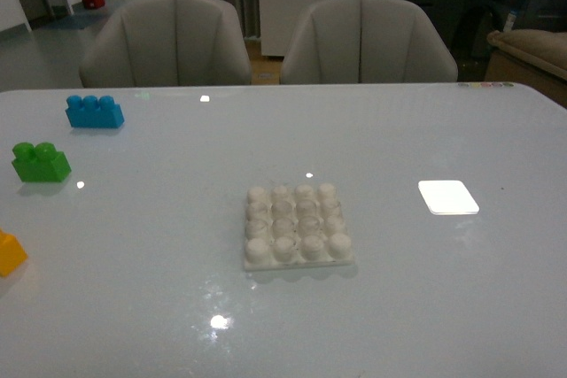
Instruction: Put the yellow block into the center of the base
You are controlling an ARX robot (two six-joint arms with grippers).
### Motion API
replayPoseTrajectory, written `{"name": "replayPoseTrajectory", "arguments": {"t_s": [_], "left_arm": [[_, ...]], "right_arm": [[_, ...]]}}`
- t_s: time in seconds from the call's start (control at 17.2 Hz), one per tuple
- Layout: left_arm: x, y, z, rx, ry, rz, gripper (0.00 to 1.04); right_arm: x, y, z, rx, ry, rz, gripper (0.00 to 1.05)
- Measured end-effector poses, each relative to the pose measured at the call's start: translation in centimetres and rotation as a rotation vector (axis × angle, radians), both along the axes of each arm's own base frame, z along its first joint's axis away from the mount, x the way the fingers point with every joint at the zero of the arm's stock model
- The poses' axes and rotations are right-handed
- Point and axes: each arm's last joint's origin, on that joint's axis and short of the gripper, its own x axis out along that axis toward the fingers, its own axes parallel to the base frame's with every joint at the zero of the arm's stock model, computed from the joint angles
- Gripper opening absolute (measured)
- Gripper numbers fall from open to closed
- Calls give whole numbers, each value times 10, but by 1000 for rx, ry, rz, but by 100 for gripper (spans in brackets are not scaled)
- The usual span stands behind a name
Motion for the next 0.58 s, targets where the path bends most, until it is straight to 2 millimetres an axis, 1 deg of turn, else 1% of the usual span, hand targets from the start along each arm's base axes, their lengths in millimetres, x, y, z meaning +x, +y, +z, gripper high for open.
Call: {"name": "replayPoseTrajectory", "arguments": {"t_s": [0.12, 0.47, 0.52, 0.58], "left_arm": [[0, 0, 0, 0, 1, 2, 98], [0, 0, 0, 0, 0, 0, 98], [0, 0, 0, 0, 0, 0, 98], [0, 0, 0, 0, 0, 0, 98]], "right_arm": [[0, 0, -8, 0, 3, 0, 2], [0, 0, -8, 0, -3, 0, 2], [0, 0, -8, -1, -3, 0, 5], [0, 0, -8, -1, -3, 0, 19]]}}
